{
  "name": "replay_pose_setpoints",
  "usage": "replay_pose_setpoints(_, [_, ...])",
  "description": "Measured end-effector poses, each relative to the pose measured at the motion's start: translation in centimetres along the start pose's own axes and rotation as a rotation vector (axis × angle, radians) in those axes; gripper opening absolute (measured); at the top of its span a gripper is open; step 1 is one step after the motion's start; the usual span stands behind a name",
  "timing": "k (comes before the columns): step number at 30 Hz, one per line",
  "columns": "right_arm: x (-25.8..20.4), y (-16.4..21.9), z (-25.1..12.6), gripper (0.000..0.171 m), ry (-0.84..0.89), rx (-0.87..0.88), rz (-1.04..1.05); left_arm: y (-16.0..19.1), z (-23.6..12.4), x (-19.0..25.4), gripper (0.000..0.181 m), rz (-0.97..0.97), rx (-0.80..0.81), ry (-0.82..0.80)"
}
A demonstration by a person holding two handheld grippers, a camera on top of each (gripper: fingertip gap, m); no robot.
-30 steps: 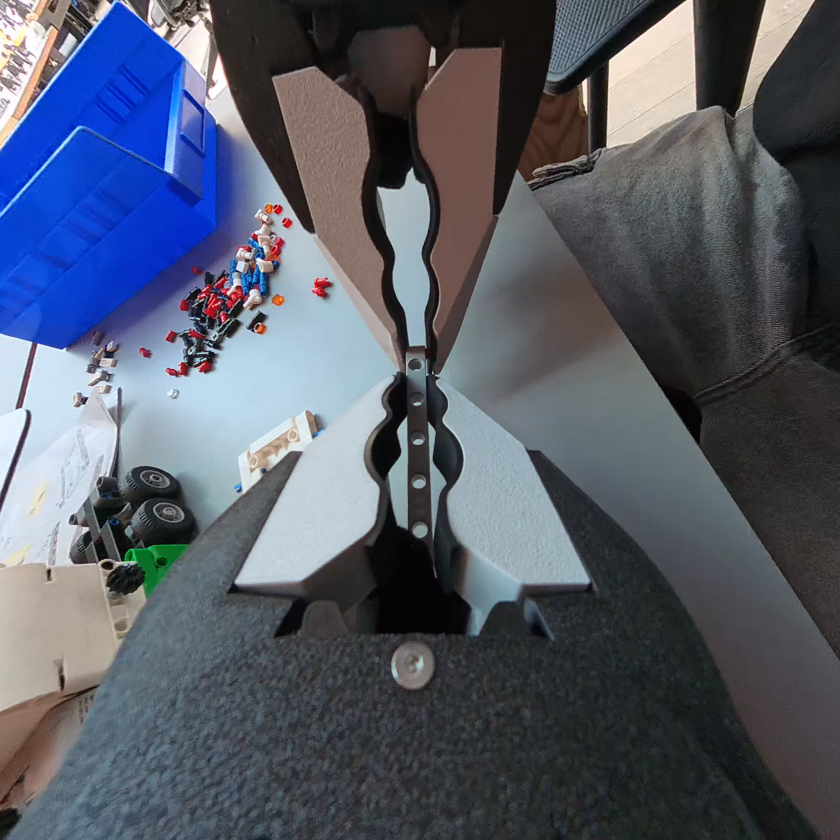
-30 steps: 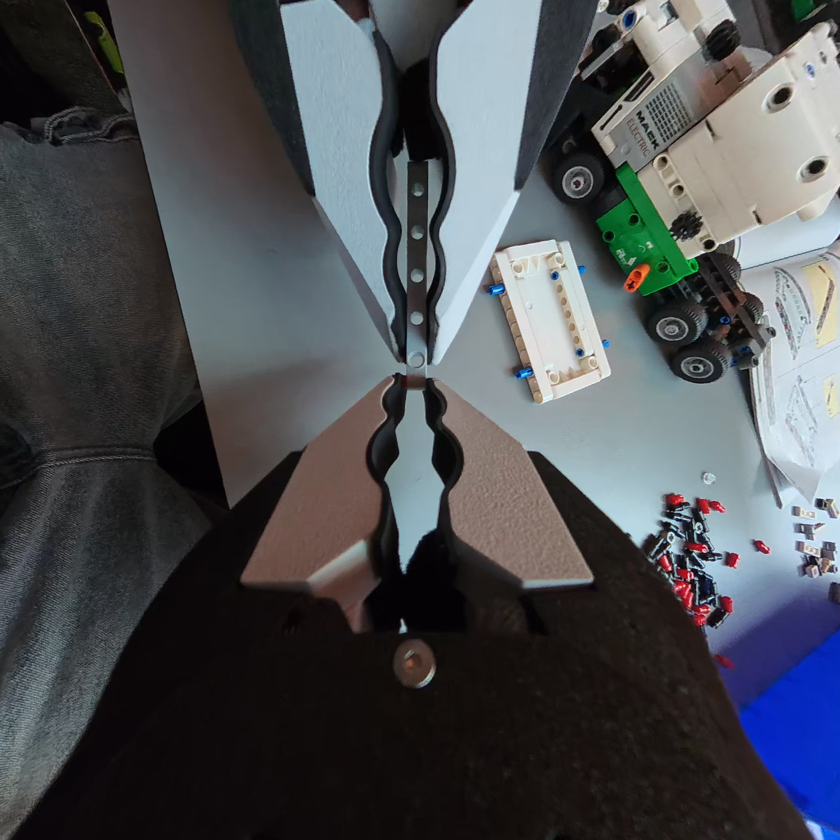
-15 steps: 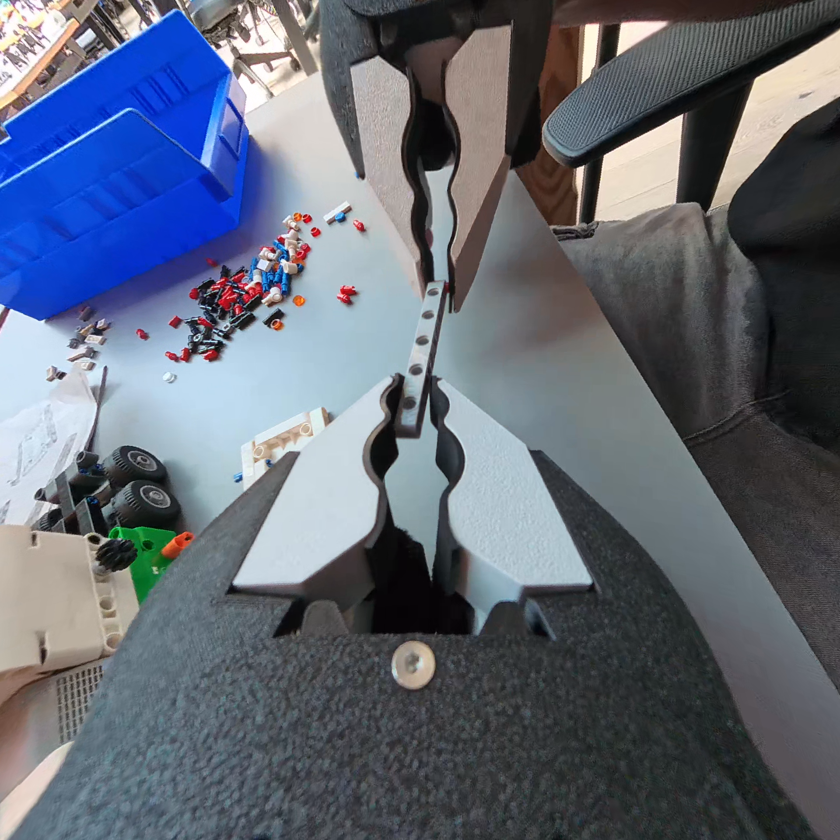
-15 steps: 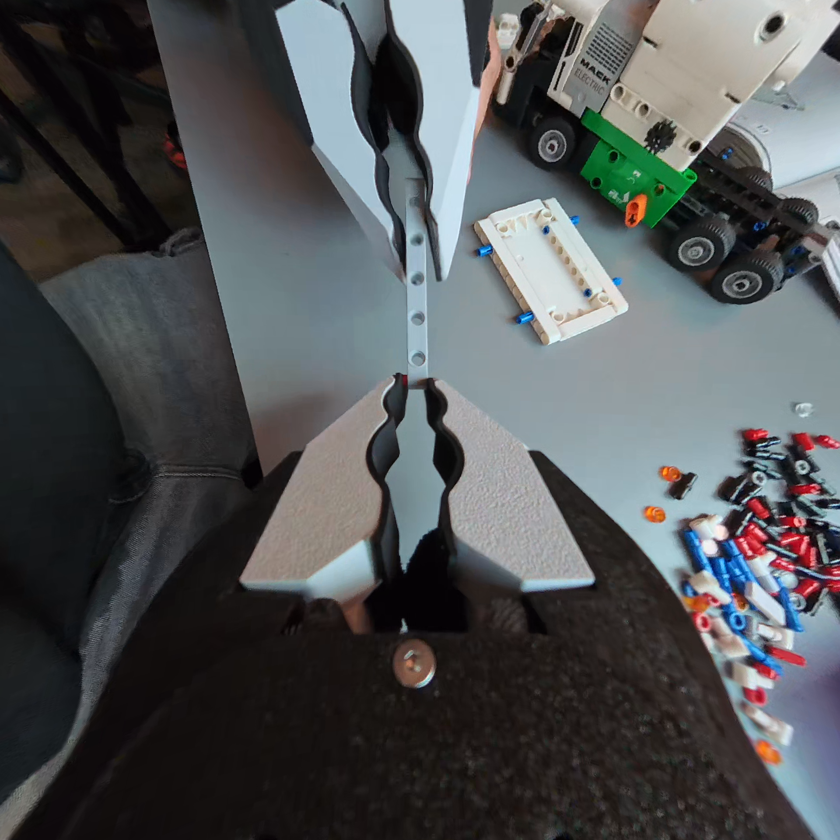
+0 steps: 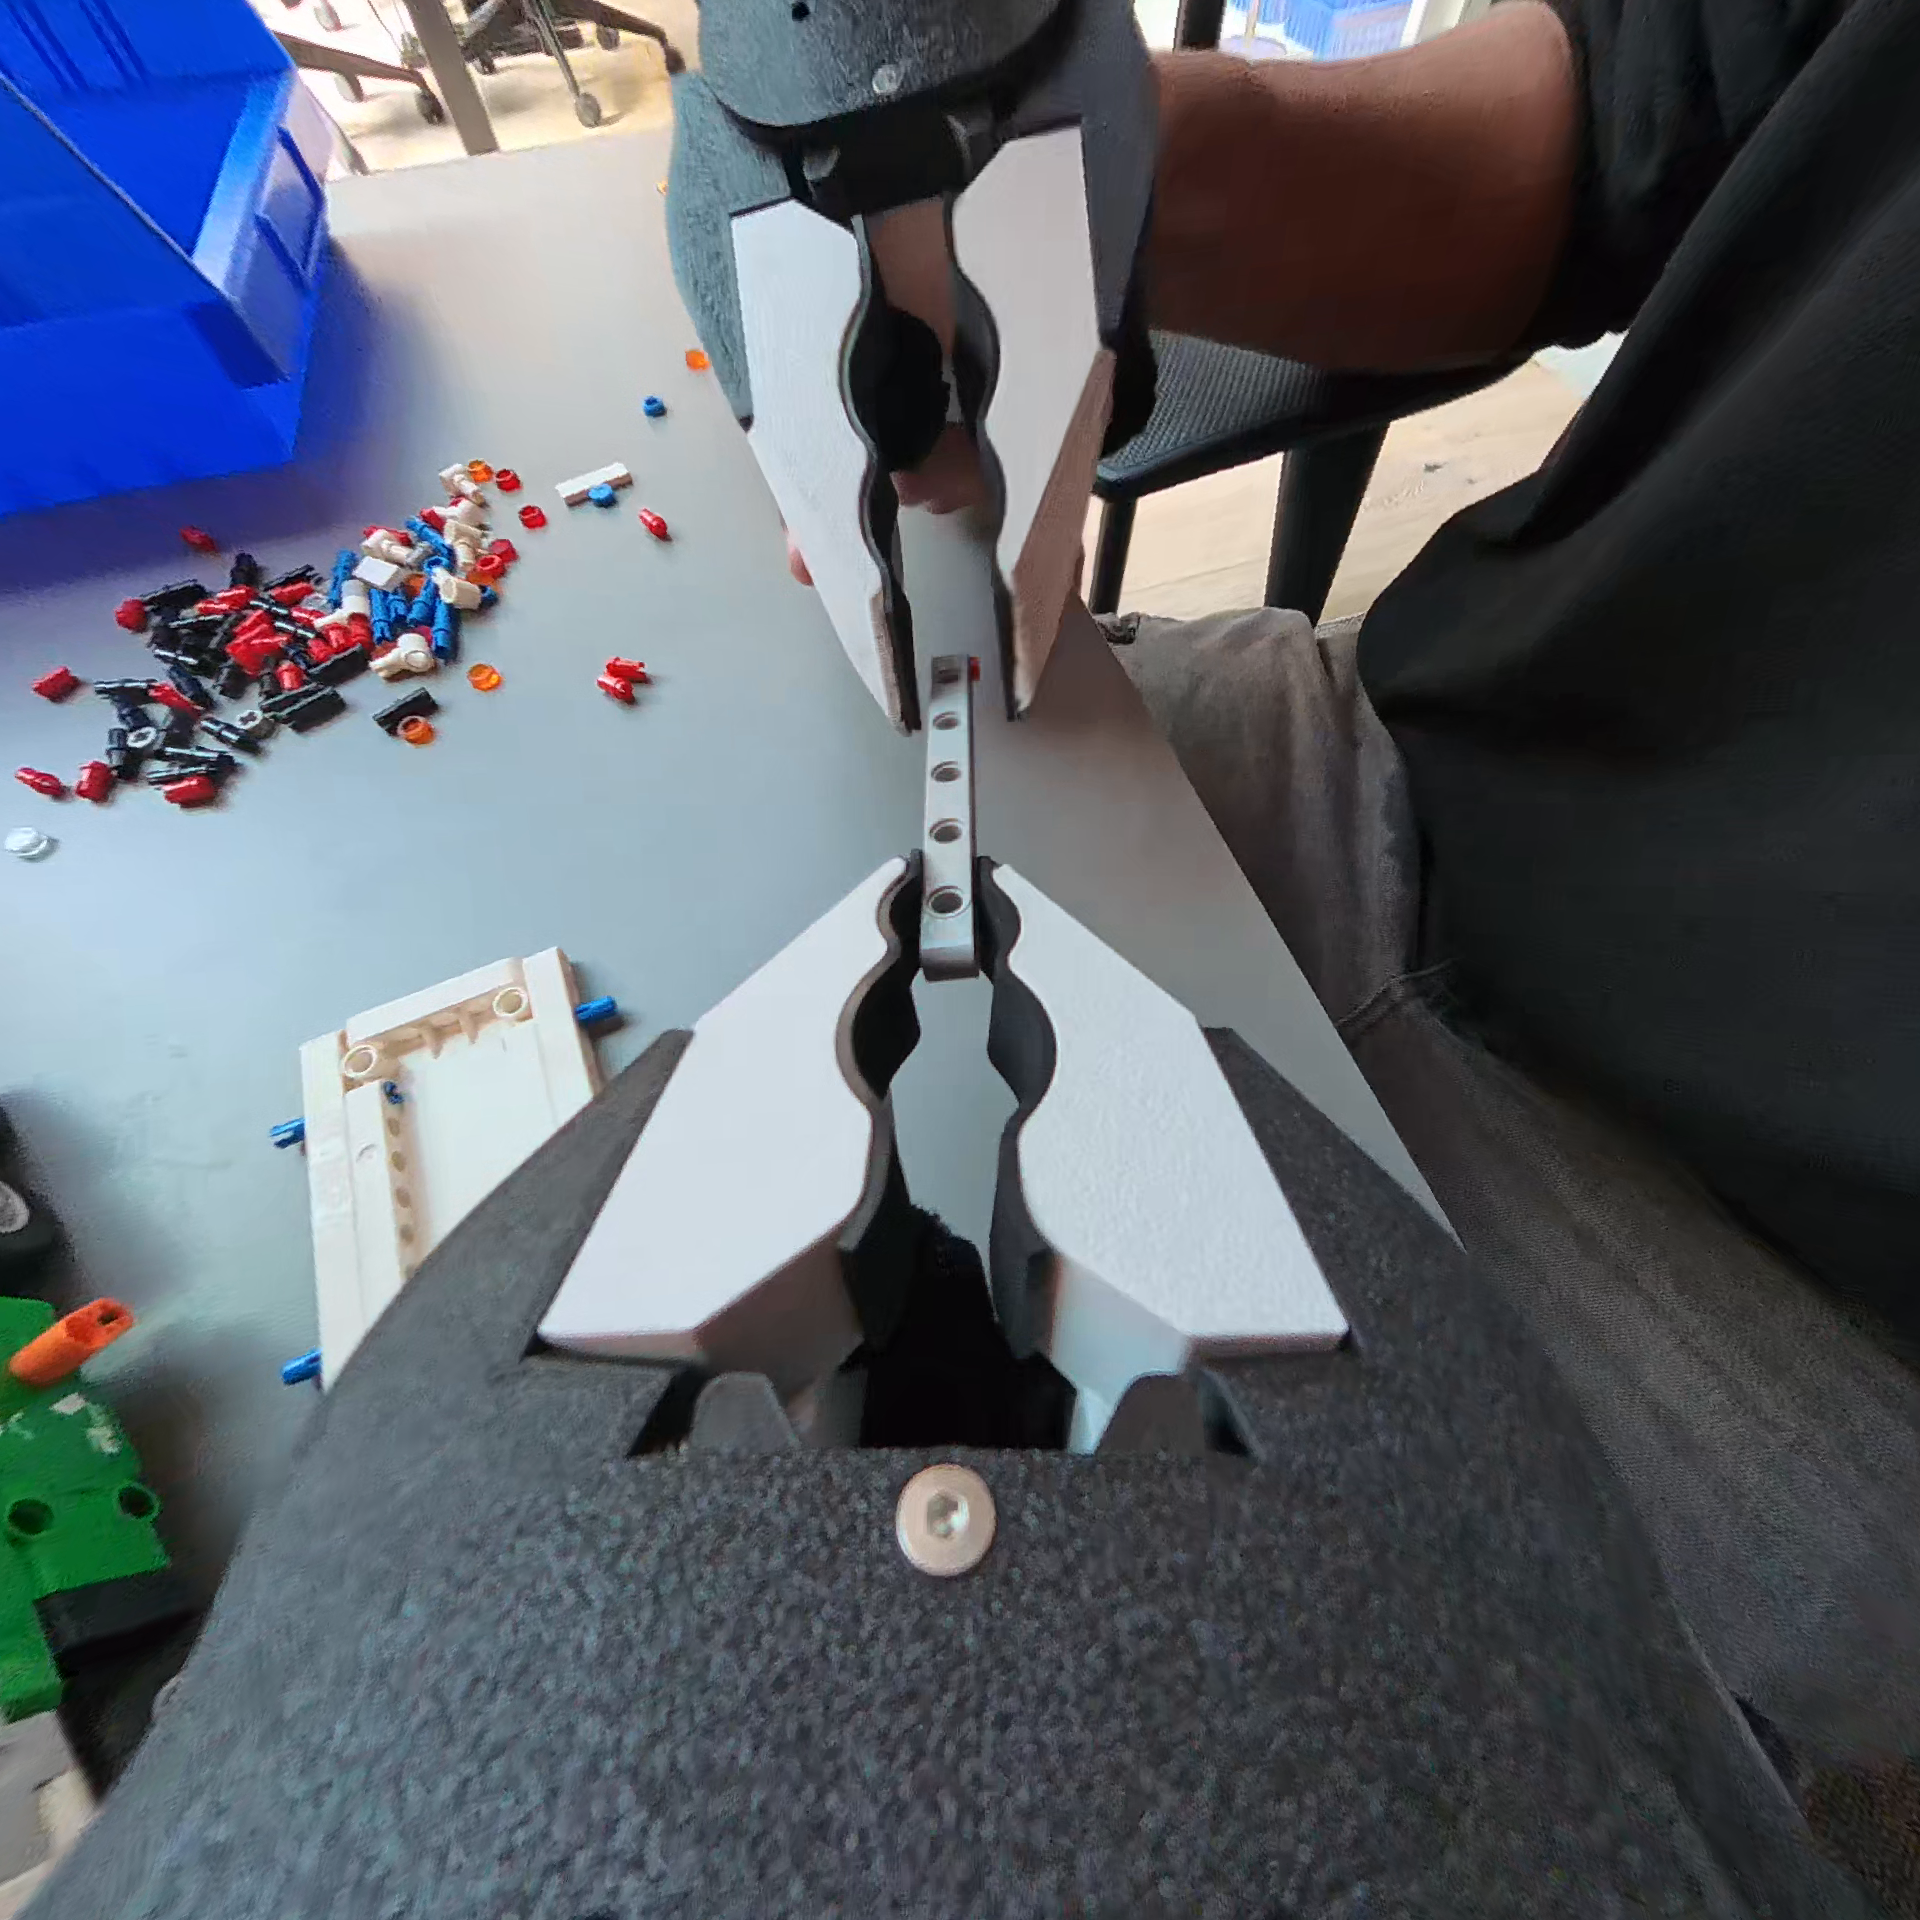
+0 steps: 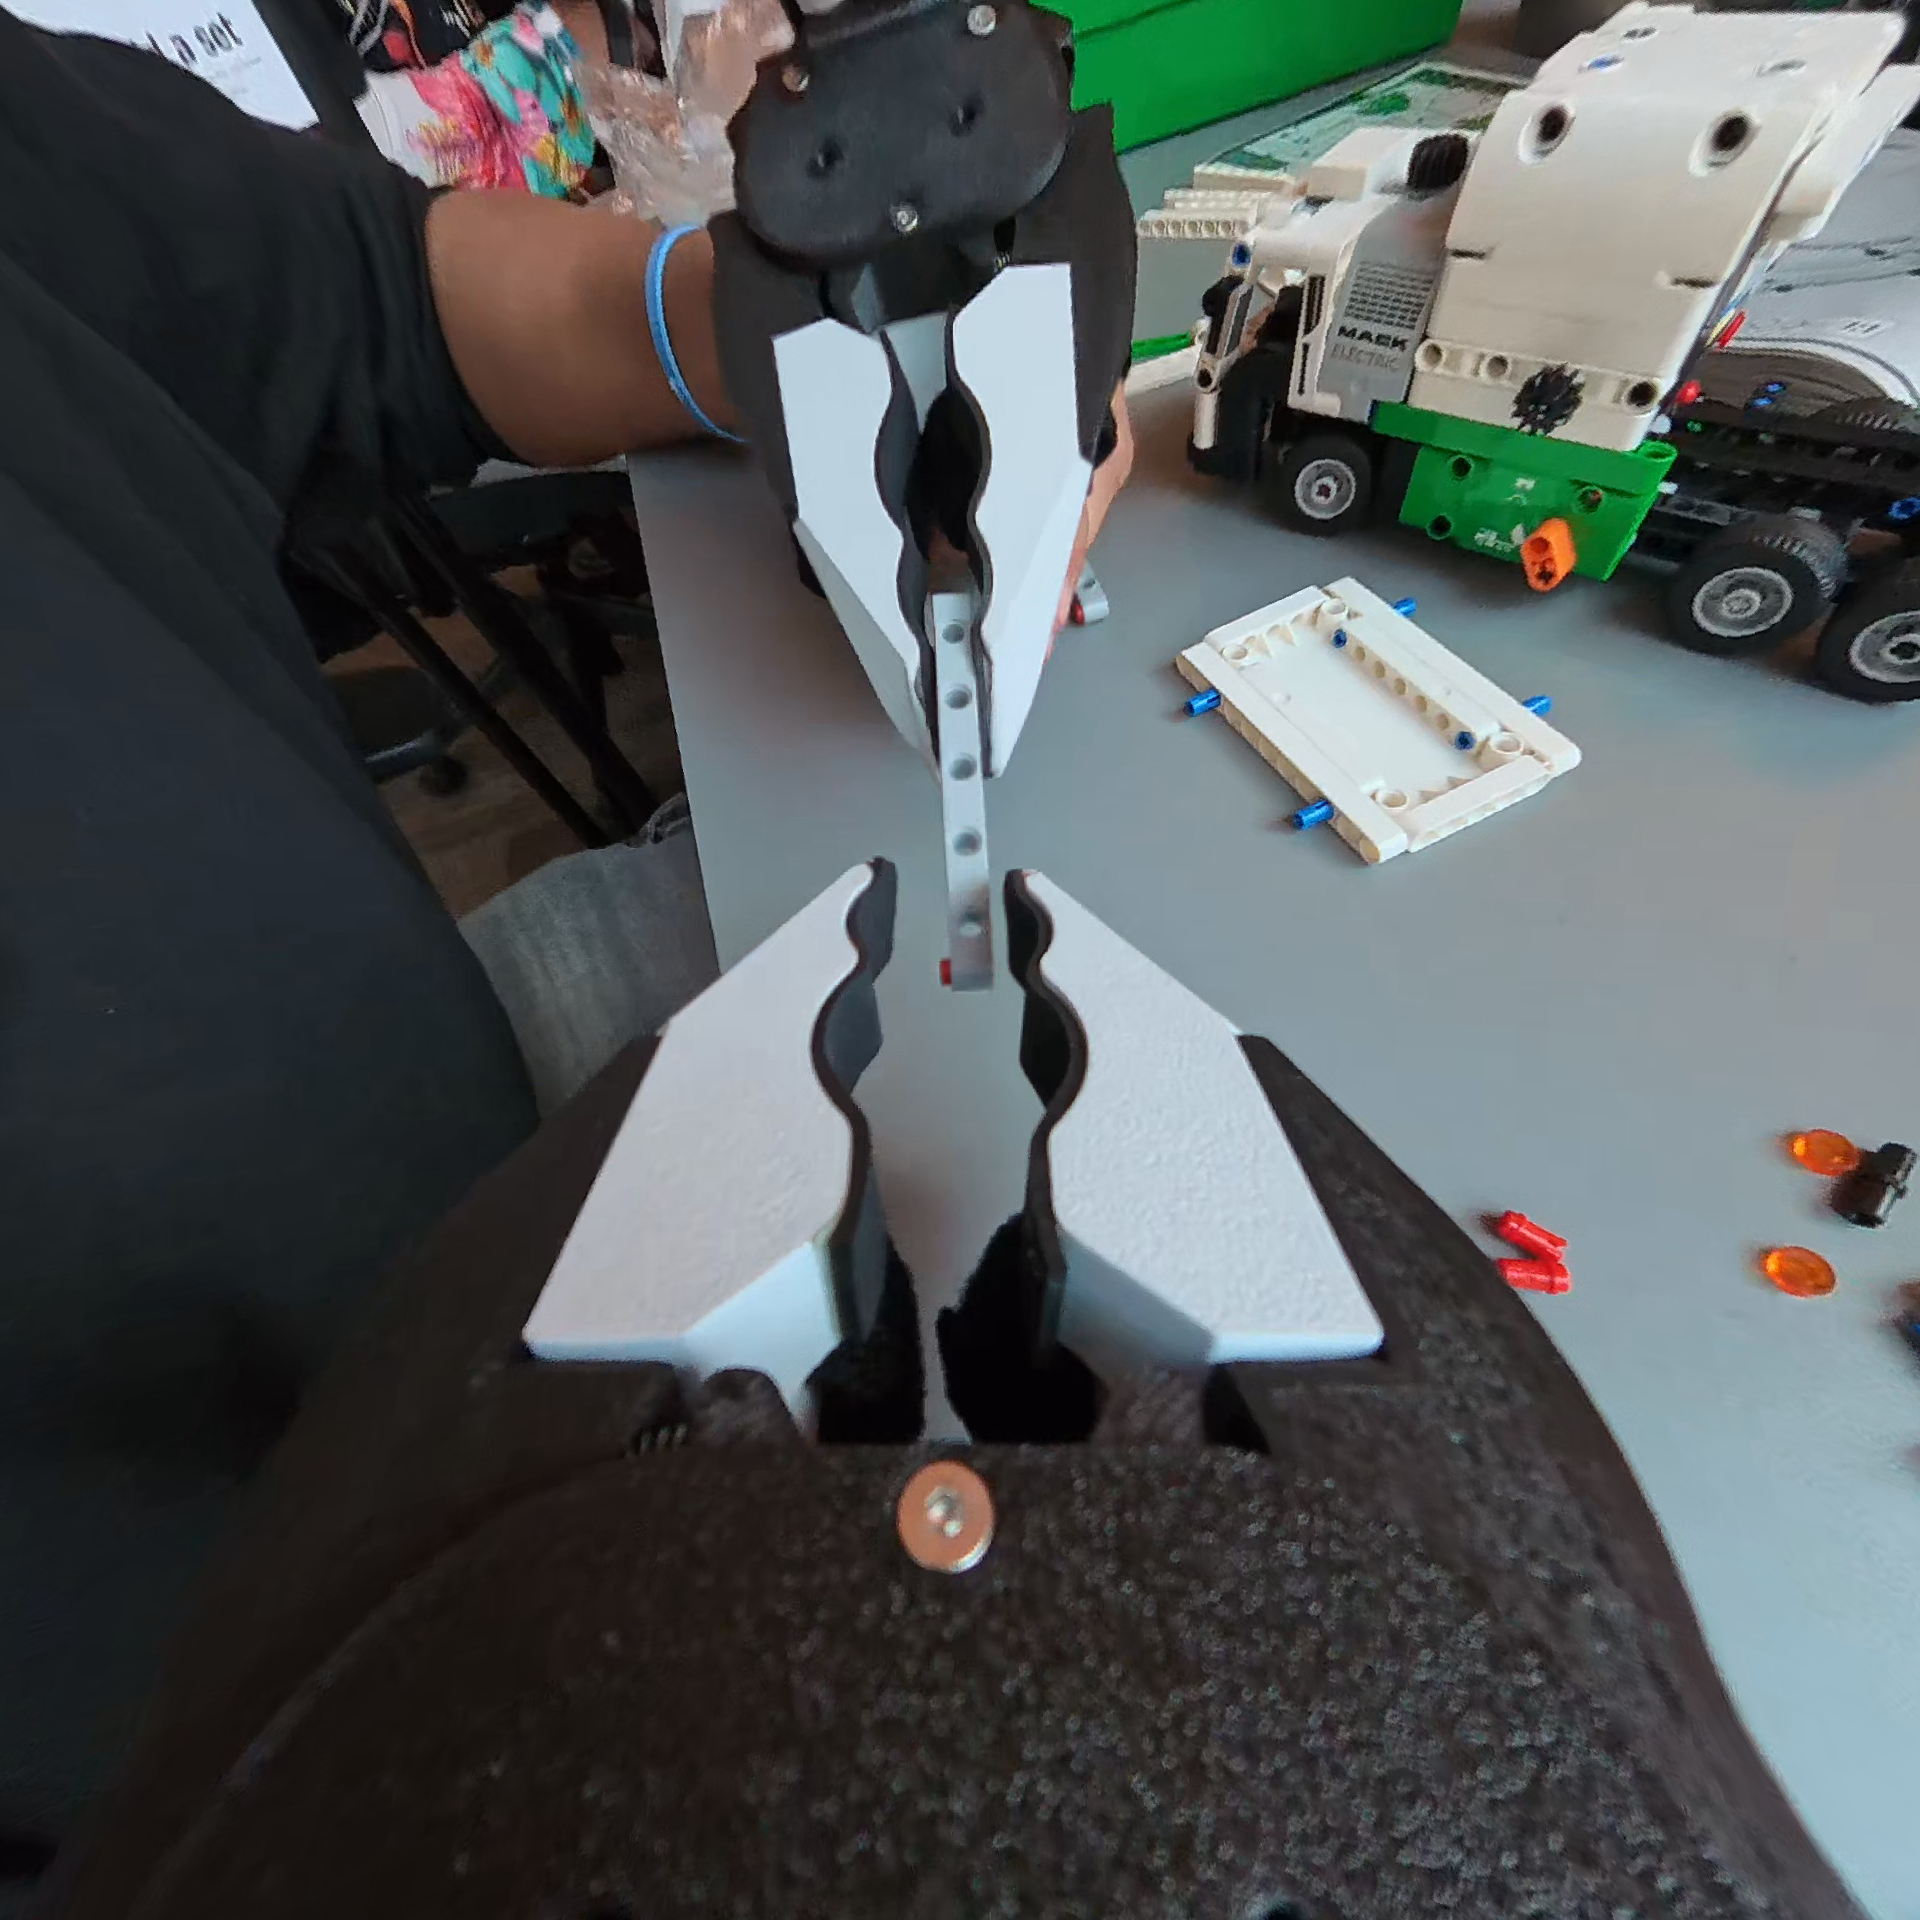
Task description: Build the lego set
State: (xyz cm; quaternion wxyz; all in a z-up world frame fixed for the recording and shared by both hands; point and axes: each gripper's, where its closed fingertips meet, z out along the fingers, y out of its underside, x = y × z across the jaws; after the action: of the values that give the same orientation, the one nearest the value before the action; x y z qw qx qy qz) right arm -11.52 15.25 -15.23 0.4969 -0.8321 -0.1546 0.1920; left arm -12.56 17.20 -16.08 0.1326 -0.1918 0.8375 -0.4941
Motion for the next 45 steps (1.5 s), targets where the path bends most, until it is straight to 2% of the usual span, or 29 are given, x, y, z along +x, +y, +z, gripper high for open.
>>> replay_pose_setpoints(6, [-0.1, 1.4, 1.1, 0.007, 0.034, -0.11, -0.061, 0.0, 0.3, 0.5, 0.006, 0.016, -0.006, 0.008])
replay_pose_setpoints(22, [-0.5, 1.6, 1.1, 0.007, 0.032, -0.136, -0.081, 1.0, 0.9, 1.0, 0.006, 0.08, -0.077, 0.0])
replay_pose_setpoints(28, [-0.3, 1.5, 0.8, 0.007, 0.048, -0.122, -0.095, 0.6, 0.9, 0.4, 0.007, 0.071, -0.053, -0.035])
replay_pose_setpoints(32, [1.1, 1.8, -2.4, 0.007, 0.189, -0.077, -0.034, -0.6, 0.5, -1.4, 0.014, 0.029, -0.002, -0.165])
replay_pose_setpoints(36, [3.9, 2.5, -7.9, 0.007, 0.448, 0.103, 0.12, -1.1, 1.7, -3.7, 0.016, -0.071, -0.057, -0.287])
replay_pose_setpoints(39, [5.3, 3.0, -10.9, 0.007, 0.553, 0.235, 0.173, -1.5, 3.0, -6.4, 0.016, -0.191, -0.109, -0.4])
replay_pose_setpoints(41, [6.2, 2.6, -12.0, 0.007, 0.578, 0.308, 0.196, -1.4, 4.6, -7.5, 0.016, -0.269, -0.128, -0.428])
replay_pose_setpoints(45, [6.3, 2.1, -13.5, 0.007, 0.536, 0.44, 0.238, -1.0, 7.9, -8.9, 0.016, -0.307, -0.17, -0.438])
